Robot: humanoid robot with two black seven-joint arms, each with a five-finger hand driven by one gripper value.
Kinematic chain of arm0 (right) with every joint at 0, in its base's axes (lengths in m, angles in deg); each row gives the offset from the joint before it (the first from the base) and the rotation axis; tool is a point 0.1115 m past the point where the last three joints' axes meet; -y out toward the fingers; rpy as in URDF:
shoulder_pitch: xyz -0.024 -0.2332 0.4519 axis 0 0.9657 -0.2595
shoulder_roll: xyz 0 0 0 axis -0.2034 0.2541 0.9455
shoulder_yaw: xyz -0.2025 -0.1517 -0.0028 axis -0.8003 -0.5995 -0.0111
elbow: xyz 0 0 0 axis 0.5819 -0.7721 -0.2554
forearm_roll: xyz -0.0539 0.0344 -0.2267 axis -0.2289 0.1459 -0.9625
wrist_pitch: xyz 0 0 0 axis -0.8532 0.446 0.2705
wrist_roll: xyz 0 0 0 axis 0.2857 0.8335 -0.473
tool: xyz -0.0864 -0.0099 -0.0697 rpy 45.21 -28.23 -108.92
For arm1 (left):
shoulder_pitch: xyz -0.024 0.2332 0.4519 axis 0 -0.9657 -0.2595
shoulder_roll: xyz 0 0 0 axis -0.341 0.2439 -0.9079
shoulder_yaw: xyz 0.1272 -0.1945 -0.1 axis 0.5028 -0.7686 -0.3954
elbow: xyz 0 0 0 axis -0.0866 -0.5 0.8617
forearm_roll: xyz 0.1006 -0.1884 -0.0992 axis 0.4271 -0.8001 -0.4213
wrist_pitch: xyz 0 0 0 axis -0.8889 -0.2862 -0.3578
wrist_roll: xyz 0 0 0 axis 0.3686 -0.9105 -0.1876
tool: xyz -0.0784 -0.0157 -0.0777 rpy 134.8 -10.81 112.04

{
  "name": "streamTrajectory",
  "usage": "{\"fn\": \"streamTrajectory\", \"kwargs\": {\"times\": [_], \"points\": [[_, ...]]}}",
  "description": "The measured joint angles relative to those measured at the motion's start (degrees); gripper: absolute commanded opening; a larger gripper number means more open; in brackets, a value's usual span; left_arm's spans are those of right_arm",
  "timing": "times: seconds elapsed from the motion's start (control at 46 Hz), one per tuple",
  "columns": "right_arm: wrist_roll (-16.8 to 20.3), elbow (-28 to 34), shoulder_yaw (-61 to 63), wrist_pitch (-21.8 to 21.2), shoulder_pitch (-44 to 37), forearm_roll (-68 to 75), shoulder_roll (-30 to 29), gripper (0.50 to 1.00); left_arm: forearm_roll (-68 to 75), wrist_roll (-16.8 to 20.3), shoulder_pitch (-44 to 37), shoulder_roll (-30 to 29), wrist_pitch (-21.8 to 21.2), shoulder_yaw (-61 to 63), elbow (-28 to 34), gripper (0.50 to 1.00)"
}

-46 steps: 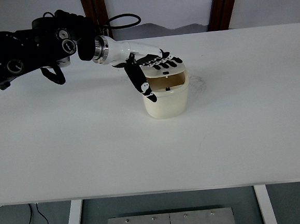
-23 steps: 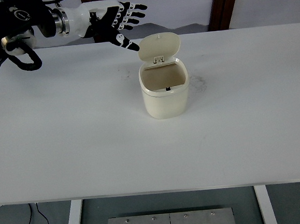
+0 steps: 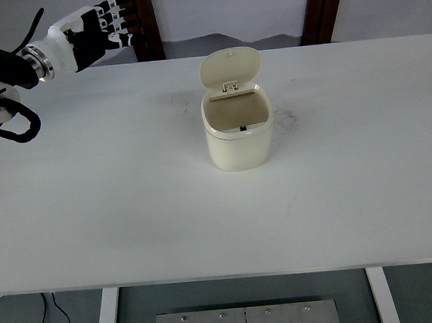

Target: Open trash can

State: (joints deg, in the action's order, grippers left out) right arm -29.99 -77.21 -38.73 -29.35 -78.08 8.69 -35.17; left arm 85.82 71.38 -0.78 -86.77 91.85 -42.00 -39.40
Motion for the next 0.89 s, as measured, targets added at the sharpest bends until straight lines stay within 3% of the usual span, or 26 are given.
{"fn": "streamTrajectory", "kwargs": {"times": [0.652, 0.891], "points": [[0.00, 0.00, 0.00, 0.00, 0.00, 0.00, 0.00, 0.991, -8.80, 0.26, -17.59, 0.02, 0.53, -20.53, 9.87, 1.000], [0.01, 0.00, 0.00, 0.00, -0.01, 0.00, 0.00, 0.991, -9.47, 4.19, -23.20, 0.45, 2.10, -26.84, 10.42, 1.000]]}}
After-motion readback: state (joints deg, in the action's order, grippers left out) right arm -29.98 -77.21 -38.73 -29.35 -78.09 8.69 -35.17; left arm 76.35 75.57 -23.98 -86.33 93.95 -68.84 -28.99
